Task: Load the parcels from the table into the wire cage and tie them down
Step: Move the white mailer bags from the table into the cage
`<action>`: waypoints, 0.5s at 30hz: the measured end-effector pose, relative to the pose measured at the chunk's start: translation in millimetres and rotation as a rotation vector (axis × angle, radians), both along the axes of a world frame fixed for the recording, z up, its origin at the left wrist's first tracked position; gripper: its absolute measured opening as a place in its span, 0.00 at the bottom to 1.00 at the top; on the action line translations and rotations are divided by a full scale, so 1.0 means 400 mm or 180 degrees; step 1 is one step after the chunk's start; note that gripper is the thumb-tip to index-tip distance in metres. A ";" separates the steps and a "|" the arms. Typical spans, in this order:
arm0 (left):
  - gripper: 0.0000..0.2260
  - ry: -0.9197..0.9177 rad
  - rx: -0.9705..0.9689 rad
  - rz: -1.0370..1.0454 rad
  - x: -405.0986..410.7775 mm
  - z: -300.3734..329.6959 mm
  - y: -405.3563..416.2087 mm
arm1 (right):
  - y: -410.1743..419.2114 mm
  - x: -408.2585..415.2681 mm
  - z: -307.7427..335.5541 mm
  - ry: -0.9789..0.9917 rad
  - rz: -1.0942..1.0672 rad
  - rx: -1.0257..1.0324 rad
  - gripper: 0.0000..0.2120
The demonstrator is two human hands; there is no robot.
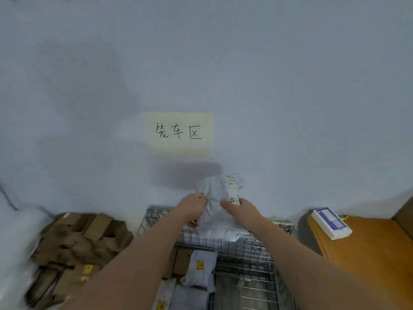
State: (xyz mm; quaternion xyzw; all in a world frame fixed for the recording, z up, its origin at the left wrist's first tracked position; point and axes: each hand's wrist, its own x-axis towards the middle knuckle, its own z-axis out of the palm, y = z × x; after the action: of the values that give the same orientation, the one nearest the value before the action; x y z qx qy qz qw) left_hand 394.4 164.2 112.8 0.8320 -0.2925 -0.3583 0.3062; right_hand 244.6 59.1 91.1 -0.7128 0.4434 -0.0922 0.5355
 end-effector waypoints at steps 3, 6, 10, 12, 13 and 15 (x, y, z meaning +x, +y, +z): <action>0.16 -0.0046 0.0109 0.0335 0.056 -0.089 0.060 | 0.044 0.069 -0.098 -0.0030 0.0168 0.0235 0.27; 0.11 0.0009 0.0323 0.0306 0.064 -0.186 0.093 | 0.073 0.084 -0.203 -0.0030 0.0269 0.0428 0.28; 0.14 0.0239 0.0434 0.0539 0.048 -0.327 0.126 | 0.107 0.062 -0.345 -0.0031 0.0161 0.0710 0.28; 0.15 0.0298 0.0558 0.0437 0.037 -0.406 0.132 | 0.123 0.043 -0.426 -0.0067 0.0102 0.0978 0.31; 0.15 0.0358 0.0581 0.0409 0.028 -0.448 0.135 | 0.132 0.030 -0.467 -0.0097 0.0071 0.1113 0.32; 0.13 0.0406 0.0670 0.0309 0.010 -0.532 0.133 | 0.147 0.009 -0.550 -0.0114 0.0013 0.1324 0.33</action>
State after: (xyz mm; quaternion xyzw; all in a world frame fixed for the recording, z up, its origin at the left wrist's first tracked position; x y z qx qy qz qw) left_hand 398.3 217.5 -100.0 0.8483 -0.1926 -0.4239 0.2523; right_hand 248.3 118.1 -128.9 -0.5861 0.4419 -0.0104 0.6791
